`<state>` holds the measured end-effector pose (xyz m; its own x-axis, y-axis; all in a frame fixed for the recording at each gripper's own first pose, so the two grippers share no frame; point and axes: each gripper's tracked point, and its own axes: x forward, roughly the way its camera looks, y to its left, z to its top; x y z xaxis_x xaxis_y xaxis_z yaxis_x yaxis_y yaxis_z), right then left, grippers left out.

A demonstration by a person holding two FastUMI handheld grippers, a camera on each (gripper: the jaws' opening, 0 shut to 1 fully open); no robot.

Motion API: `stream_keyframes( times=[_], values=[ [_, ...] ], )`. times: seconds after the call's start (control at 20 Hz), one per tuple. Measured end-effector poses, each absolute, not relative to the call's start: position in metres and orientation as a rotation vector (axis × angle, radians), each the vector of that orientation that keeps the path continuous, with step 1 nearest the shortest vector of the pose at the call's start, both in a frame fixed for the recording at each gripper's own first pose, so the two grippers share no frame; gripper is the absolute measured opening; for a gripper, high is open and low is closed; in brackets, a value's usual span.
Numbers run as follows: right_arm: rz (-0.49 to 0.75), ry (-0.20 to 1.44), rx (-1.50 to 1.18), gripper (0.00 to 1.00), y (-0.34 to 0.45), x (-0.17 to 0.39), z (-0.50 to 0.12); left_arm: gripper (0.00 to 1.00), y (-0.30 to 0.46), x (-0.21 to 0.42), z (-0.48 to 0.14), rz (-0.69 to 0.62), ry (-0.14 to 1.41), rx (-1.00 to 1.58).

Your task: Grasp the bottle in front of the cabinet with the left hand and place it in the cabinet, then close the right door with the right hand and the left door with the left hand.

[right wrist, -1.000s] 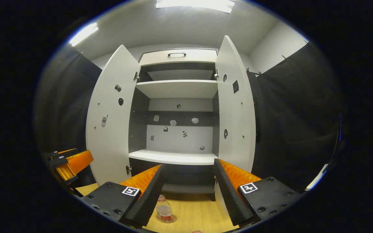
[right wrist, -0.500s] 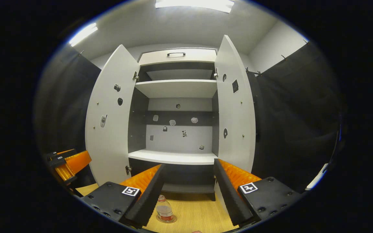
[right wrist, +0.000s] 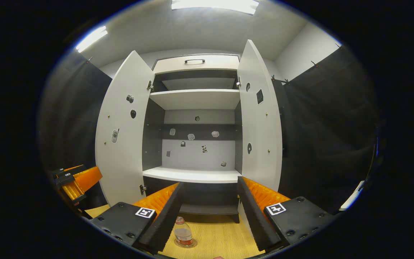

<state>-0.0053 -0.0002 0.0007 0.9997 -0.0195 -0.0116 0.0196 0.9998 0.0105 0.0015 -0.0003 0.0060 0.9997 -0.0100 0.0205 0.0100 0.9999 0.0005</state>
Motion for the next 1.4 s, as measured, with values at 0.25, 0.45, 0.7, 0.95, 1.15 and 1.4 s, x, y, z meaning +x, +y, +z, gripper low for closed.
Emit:
stream_keyframes(
  times=[0.25, 0.45, 0.7, 0.95, 1.15, 1.4],
  values=[
    [-0.047, 0.022, 0.001, 0.96, -0.010, -0.012, 0.003, 0.94, -0.047, 0.045, -0.025, -0.135, 0.003, -0.052],
    [-0.094, 0.045, -0.016, 0.96, -0.027, -0.021, 0.004, 0.96, -0.086, 0.074, -0.099, -0.197, 0.081, -0.043],
    [-0.142, 0.084, -0.042, 0.96, -0.043, -0.031, 0.005, 0.96, -0.105, 0.089, -0.206, -0.190, 0.171, -0.038],
    [-0.181, 0.114, -0.049, 0.96, -0.050, -0.035, 0.006, 0.96, -0.120, 0.082, -0.305, -0.218, 0.256, 0.050],
    [-0.195, 0.142, -0.053, 0.96, -0.050, -0.036, 0.002, 0.96, -0.125, 0.059, -0.347, -0.214, 0.305, 0.076],
    [-0.180, 0.165, -0.043, 0.96, -0.054, -0.036, -0.007, 0.95, -0.117, 0.043, -0.367, -0.169, 0.328, 0.080]
  ],
)
